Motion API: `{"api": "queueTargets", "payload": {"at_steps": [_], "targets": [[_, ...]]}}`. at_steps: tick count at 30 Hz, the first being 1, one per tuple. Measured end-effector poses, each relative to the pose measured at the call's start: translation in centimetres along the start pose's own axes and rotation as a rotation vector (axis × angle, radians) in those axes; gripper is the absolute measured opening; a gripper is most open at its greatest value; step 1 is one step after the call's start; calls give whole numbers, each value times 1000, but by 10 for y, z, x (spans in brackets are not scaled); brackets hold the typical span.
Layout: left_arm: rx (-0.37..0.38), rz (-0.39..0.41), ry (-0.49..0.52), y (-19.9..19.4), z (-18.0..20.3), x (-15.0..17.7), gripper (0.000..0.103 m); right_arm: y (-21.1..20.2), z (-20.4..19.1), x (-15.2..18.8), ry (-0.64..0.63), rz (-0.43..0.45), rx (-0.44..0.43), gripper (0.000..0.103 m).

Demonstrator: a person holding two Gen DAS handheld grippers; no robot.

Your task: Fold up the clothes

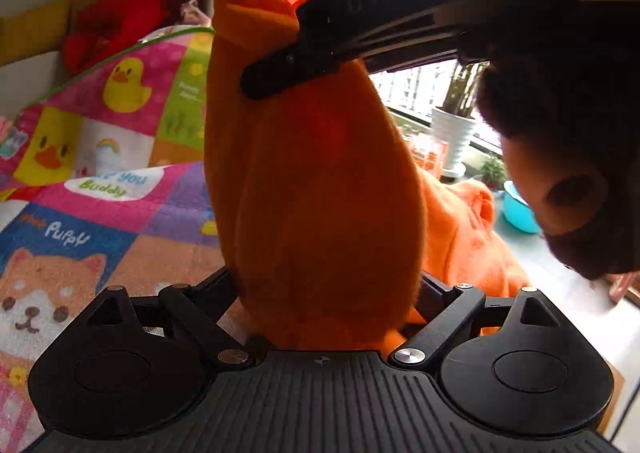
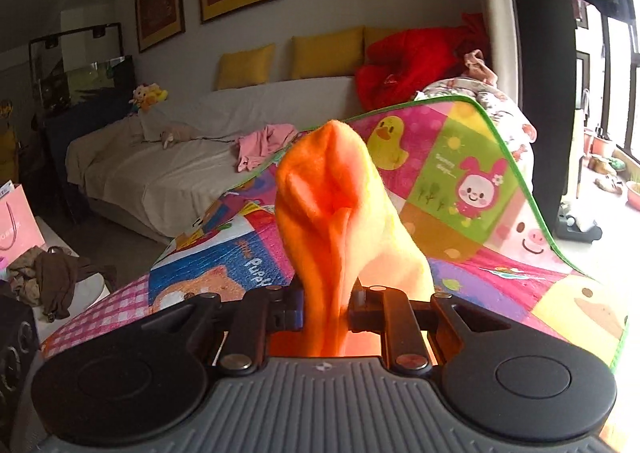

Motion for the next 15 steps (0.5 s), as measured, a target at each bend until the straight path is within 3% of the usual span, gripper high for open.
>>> {"api": "queueTargets", "payload": {"at_steps": [1,3,6,10,15], "targets": [[-12,-4,2,5,-4,0,88,3,-4,0,-12,-8,-2,17],[-28,-15,14,12,-11,1,59,7,-11,2,-28,-25,-1,17],[-53,-1,39,6,-24,4,43,14,-18,0,-32,-42,4,17],[-154,48,70,-24,-59,-1,34,25,-40,-13,-57,-33,-35,16],[-400,150,184,-82,-103,-22,31,19,-87,-43,-102,51,-139,16]]}}
Point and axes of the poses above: each gripper's, at about its wrist camera, not at the fingertips, and y roughly the way its jaws point, z to its right, x to its underside, the point moved 9 cm from there along y, roughly the way its jaws point, and after that the axes turned 4 degrees about y, right-handed, at the moved point
